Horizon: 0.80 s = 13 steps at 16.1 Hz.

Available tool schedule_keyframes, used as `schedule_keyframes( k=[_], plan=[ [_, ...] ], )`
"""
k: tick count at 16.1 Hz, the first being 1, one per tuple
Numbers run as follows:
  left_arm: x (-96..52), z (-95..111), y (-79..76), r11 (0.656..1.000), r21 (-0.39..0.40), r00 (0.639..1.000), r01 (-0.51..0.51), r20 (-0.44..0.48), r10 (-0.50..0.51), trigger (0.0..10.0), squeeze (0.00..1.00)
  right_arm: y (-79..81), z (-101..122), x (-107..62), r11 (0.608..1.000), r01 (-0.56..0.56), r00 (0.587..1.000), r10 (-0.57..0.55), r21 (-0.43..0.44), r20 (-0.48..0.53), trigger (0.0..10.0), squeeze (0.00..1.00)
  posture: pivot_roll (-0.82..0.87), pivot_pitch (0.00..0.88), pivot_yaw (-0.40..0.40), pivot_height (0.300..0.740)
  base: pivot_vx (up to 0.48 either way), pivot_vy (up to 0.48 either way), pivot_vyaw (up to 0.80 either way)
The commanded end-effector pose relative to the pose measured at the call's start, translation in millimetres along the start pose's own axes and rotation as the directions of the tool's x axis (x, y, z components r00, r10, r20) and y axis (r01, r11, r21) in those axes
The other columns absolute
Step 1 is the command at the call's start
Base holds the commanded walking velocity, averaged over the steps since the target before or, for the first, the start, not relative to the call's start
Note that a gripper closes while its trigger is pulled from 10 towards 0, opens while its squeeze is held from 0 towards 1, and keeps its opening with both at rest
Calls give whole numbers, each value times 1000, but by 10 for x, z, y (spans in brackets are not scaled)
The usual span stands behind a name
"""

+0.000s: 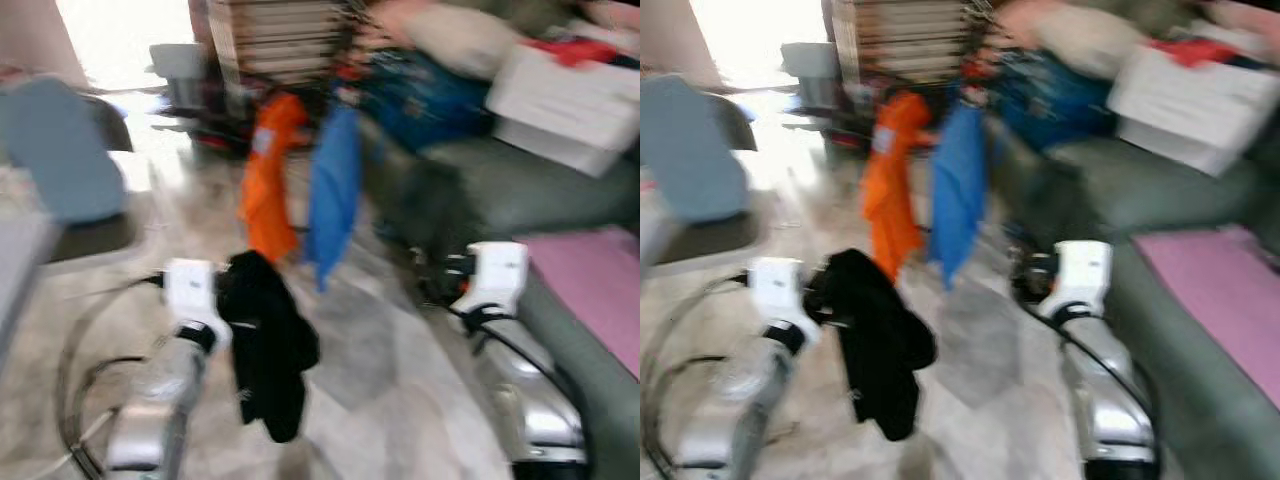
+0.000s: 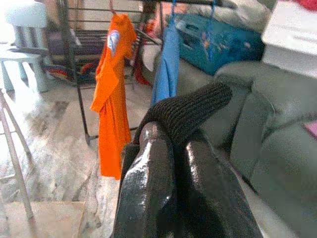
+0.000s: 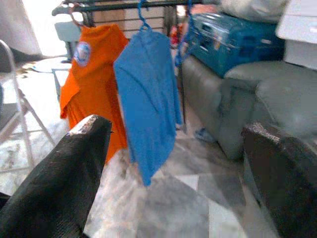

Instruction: Hang hanger

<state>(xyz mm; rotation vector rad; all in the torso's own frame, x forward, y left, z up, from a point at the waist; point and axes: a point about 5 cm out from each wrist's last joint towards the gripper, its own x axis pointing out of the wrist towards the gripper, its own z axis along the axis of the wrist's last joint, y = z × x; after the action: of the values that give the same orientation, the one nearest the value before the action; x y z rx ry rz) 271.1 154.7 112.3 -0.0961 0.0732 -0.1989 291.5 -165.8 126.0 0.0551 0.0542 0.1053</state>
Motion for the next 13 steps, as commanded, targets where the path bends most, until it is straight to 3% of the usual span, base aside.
schedule_keyframes(
  k=[1, 5, 8, 13],
  plan=[
    [21, 64, -57, 1000, 3, 1000, 14, 26, -15, 10000, 0, -59, 41, 7, 1000, 14, 1000, -14, -7, 12, 10000, 0, -91, 38, 12, 740, 0, 0, 0],
    [16, 97, -133, 997, 36, 997, 67, 37, -68, 10000, 0, -16, 42, 35, 1000, 4, 1000, -4, -1, 15, 10000, 0, -79, 52, 15, 740, 0, 0, 0],
    [19, 149, -159, 997, 4, 995, 74, 70, -74, 10000, 0, 27, 77, 94, 999, 3, 1000, -2, -38, 21, 10000, 0, -85, 59, 15, 740, 0, 0, 0],
    [13, 136, -253, 994, -15, 992, 105, 75, -104, 10000, 0, -37, -10, 57, 994, 49, 999, -50, -97, -2, 10000, 0, -95, 48, 19, 740, 358, 0, 0]
  ],
)
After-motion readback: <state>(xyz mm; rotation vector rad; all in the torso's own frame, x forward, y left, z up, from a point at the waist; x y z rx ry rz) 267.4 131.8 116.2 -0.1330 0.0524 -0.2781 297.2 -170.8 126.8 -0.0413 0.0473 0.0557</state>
